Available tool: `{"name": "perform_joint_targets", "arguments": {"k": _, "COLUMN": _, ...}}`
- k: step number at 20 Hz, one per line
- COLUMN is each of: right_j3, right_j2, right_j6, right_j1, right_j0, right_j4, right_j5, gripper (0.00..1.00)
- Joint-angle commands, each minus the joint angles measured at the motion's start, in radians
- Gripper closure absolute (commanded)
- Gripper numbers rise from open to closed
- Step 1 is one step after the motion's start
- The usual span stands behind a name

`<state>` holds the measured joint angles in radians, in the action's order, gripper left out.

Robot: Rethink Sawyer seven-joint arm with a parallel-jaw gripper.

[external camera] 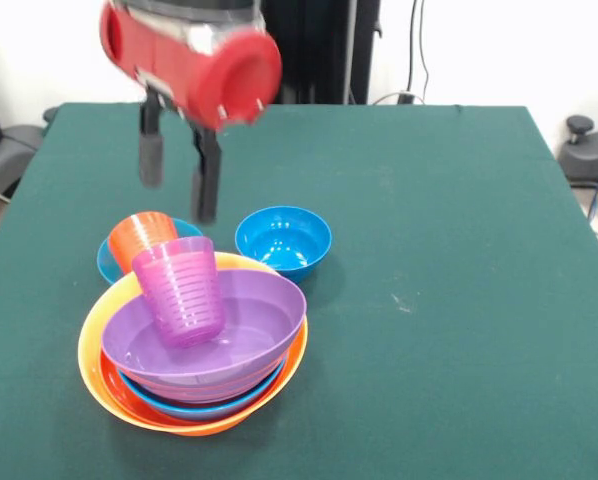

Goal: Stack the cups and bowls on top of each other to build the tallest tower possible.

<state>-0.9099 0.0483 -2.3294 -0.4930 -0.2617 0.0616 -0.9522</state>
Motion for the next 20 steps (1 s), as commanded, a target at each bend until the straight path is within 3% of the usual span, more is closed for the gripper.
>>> {"name": "perform_joint_targets", "arguments": {"k": 1, "right_j3": 0.080, "right_j2": -0.116, "right_j6": 0.097, "right_j1": 0.133, "right_j0": 0.031, "right_j4": 0.052, "right_j5": 0.075, "gripper": 0.00}}
{"name": "perform_joint_targets", "arguments": {"k": 8, "right_j3": 0.104, "right_j2": -0.123, "right_j6": 0.177, "right_j1": 0.188, "right_j0": 0.020, "right_j4": 0.074, "right_j5": 0.091, "gripper": 0.00}}
{"name": "perform_joint_targets", "arguments": {"k": 13, "right_j3": 0.081, "right_j2": -0.057, "right_j6": 0.192, "right_j1": 0.144, "right_j0": 0.034, "right_j4": 0.100, "right_j5": -0.012, "gripper": 0.00}}
{"name": "perform_joint_targets", "arguments": {"k": 20, "right_j3": 0.040, "right_j2": -0.066, "right_j6": 0.177, "right_j1": 0.128, "right_j0": 0.036, "right_j4": 0.094, "right_j5": -0.015, "gripper": 0.00}}
